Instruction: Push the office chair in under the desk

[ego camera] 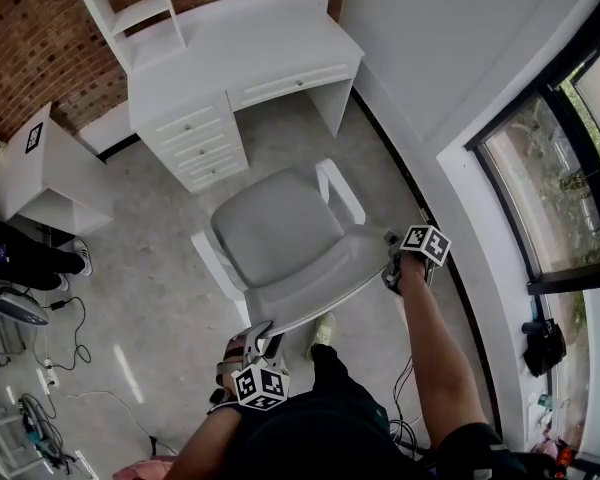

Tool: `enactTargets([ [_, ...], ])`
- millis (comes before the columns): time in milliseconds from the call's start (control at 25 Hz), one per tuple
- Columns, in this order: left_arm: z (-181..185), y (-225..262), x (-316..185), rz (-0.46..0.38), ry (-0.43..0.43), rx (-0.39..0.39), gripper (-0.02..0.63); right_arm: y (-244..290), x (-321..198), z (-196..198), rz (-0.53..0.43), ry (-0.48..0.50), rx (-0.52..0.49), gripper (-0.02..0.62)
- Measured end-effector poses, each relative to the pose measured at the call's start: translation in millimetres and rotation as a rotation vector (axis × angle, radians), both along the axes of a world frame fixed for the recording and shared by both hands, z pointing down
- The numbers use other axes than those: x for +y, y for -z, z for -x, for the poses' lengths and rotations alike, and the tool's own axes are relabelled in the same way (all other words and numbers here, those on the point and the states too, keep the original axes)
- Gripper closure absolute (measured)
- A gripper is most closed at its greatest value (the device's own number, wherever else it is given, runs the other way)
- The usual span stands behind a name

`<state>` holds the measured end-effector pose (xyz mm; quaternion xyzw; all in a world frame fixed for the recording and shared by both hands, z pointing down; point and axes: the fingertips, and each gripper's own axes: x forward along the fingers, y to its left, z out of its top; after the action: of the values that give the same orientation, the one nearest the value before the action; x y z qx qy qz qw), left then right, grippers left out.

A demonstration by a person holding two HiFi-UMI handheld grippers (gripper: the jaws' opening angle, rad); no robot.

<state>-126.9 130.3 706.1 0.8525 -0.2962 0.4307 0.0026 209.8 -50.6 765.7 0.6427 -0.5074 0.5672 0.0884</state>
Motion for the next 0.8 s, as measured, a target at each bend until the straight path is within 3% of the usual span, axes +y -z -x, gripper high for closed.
enactTargets([
  [400, -4.3, -2.2, 2.4, 0.030, 0.001, 0.012, 0.472, -1.7, 15.9, -10.2, 0.003, -0.066, -0.014, 0.500],
  [800, -2.7, -5.5, -3.4, 0.038, -0.073, -0.011, 0.469, -4.2, 44.7, -22.1, 0.018, -0.142, -0.004, 0.500],
])
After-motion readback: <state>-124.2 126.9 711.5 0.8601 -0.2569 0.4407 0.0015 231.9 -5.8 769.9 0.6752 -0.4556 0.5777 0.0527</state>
